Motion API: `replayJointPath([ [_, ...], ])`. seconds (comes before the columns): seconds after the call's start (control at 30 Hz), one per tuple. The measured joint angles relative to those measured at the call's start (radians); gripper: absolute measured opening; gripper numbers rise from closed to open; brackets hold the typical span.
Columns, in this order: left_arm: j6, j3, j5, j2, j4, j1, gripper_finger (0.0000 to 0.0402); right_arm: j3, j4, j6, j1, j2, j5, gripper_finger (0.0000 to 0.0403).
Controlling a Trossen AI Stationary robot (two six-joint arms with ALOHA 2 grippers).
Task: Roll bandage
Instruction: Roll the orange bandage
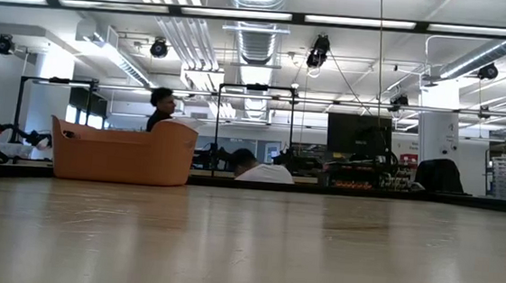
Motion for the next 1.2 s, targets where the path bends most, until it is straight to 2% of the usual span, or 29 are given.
replayJointPath([
  [0.1,0.001,0.0,-0.01,0.0,-0.001,-0.001,0.0008,0.0,0.015,0.003,0.005,0.011,-0.096,0.0194],
  [0.23,0.0,0.0,-0.018,-0.002,0.0,0.001,0.0009,0.047,-0.13,0.063,0.019,-0.01,-0.076,0.0209],
  [0.33,-0.002,0.0,-0.018,-0.003,0.024,0.001,0.0009,0.071,-0.173,0.122,0.019,-0.027,-0.063,0.0225],
  [0.57,0.016,0.001,-0.018,-0.005,0.053,0.003,0.001,0.072,-0.129,0.177,0.017,0.008,0.033,0.025],
  [0.83,0.016,0.001,-0.018,-0.005,0.076,0.003,0.001,0.075,0.007,0.139,-0.013,0.11,0.032,0.0234],
  [0.93,0.007,0.001,-0.018,-0.005,0.078,0.003,0.001,0.075,0.05,0.078,-0.032,0.132,0.033,0.0208],
  [1.0,-0.005,0.001,-0.013,-0.005,0.072,0.003,0.001,0.076,0.071,0.032,-0.042,0.137,0.034,0.0175],
  [1.17,-0.046,-0.001,0.018,-0.005,0.054,0.001,0.001,0.076,0.072,-0.062,-0.065,0.129,0.034,0.0037],
  [1.2,-0.049,-0.003,0.023,-0.005,0.052,0.0,0.001,0.076,0.073,-0.091,-0.066,0.12,0.035,0.0019],
])
